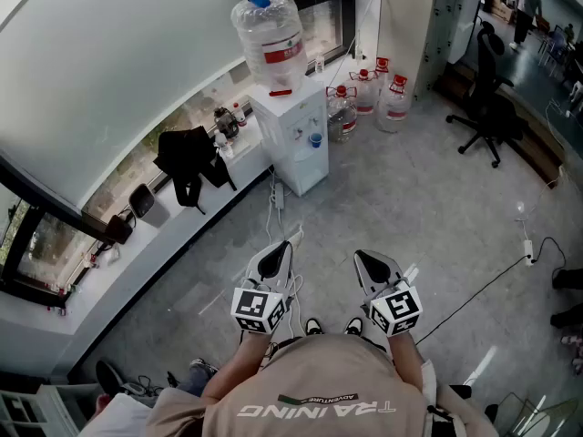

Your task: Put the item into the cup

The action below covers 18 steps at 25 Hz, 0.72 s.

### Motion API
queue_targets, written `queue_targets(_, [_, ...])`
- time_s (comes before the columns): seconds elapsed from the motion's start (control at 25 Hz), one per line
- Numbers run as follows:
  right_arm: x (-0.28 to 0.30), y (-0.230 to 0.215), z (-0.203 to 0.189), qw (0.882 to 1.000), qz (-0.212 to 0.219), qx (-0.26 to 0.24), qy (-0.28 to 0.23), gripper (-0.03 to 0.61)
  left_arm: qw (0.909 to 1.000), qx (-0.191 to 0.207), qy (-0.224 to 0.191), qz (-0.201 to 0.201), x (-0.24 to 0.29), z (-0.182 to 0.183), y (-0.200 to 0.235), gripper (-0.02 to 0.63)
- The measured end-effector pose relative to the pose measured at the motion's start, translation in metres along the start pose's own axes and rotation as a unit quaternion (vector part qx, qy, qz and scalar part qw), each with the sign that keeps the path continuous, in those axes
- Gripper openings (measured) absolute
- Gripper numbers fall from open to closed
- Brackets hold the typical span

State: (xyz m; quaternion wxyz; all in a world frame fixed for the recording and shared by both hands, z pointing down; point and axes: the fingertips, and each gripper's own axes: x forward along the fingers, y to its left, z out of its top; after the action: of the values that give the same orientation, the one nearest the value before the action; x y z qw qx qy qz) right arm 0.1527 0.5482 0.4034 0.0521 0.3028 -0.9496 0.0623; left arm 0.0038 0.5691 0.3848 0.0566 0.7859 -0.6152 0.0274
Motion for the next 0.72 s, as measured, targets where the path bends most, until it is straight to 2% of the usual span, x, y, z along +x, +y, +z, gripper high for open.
queue_targets(0.44, [0.020,0.006,0.003,1.000,-0.003,-0.021,0.011,0.011,0.9999,-0.009,0.010,-0.003,0.001,-0.009,0.026,0.008])
queue_targets(0.72, [0.043,0.003,0.008,0.999,-0.021,-0.028,-0.005,0.011,0.9995,-0.016,0.023,-0.017,0.010,-0.024,0.044,0.008])
